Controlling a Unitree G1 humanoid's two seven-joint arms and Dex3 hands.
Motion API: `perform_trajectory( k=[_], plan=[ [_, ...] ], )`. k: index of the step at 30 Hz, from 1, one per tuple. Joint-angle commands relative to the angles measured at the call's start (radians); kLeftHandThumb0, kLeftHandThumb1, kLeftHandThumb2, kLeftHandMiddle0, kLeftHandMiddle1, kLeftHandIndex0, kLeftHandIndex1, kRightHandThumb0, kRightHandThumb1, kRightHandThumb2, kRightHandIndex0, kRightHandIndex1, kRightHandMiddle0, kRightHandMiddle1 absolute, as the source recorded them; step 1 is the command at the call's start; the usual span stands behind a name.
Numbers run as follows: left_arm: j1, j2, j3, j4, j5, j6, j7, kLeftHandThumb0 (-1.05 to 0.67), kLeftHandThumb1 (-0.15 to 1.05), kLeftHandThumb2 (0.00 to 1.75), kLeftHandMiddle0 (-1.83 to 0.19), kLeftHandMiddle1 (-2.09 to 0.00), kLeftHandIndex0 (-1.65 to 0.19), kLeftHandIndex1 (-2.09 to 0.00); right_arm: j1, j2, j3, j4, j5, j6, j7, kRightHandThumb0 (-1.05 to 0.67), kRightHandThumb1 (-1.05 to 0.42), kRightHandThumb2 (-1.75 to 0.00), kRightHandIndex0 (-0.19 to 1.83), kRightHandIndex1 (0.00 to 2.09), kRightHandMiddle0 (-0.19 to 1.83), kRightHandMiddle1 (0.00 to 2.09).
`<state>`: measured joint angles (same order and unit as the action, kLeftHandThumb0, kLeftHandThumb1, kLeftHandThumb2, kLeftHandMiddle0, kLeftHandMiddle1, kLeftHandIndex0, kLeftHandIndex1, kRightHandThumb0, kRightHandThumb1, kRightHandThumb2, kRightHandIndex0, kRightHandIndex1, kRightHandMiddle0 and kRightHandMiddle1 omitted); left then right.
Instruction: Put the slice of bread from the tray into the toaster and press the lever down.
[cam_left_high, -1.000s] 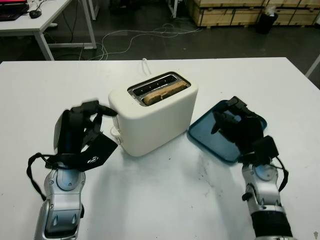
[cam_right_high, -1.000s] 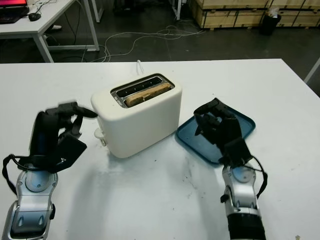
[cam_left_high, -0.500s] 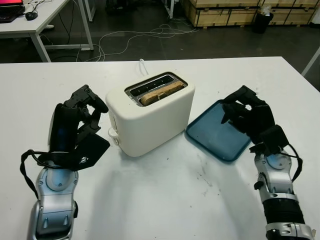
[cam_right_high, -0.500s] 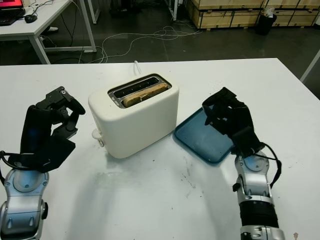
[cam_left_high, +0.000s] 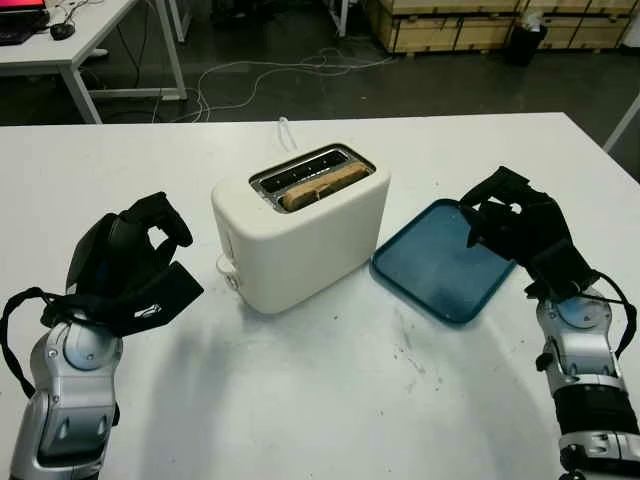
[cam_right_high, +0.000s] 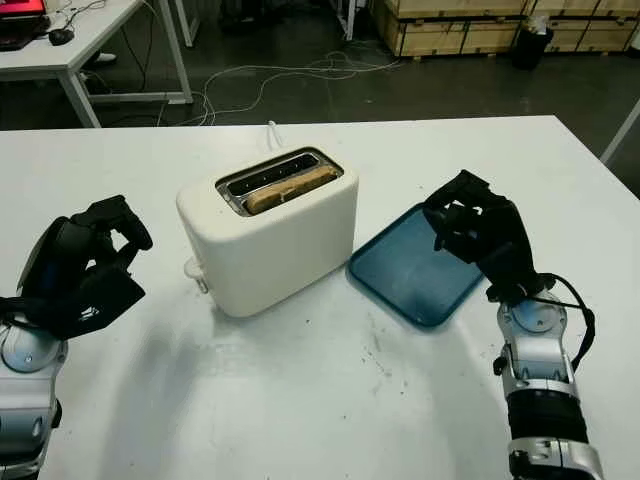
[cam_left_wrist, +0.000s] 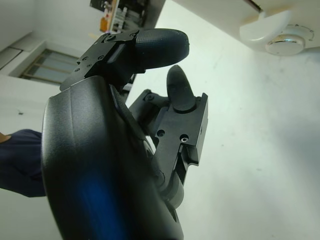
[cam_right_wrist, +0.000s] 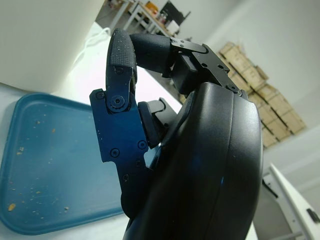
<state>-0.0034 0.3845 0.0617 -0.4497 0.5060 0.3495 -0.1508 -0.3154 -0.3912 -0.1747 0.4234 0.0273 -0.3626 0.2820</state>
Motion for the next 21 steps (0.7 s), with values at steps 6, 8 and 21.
perform_trajectory(
  k=[6,8,21],
  plan=[
    [-0.023,-0.005,-0.013,0.008,0.029,0.023,0.007,0.05,0.92,0.44,-0.89,-1.75,-0.55,-1.75,-0.028,-0.012,0.020,0.041,-0.004,-0.079,0.014,-0.43,-0.92,-0.42,0.83,1.75,0.57,1.75],
    [-0.022,-0.005,-0.014,0.014,0.029,0.018,0.011,0.05,0.92,0.45,-0.88,-1.75,-0.54,-1.75,-0.029,-0.014,0.024,0.042,-0.009,-0.082,0.011,-0.42,-0.92,-0.42,0.82,1.75,0.57,1.75],
    [-0.018,-0.012,-0.036,0.030,0.036,0.006,0.039,0.02,0.92,0.46,-0.89,-1.75,-0.55,-1.75,-0.018,-0.002,0.046,0.015,-0.005,-0.041,0.016,-0.40,-0.92,-0.41,0.87,1.75,0.58,1.75]
  ],
)
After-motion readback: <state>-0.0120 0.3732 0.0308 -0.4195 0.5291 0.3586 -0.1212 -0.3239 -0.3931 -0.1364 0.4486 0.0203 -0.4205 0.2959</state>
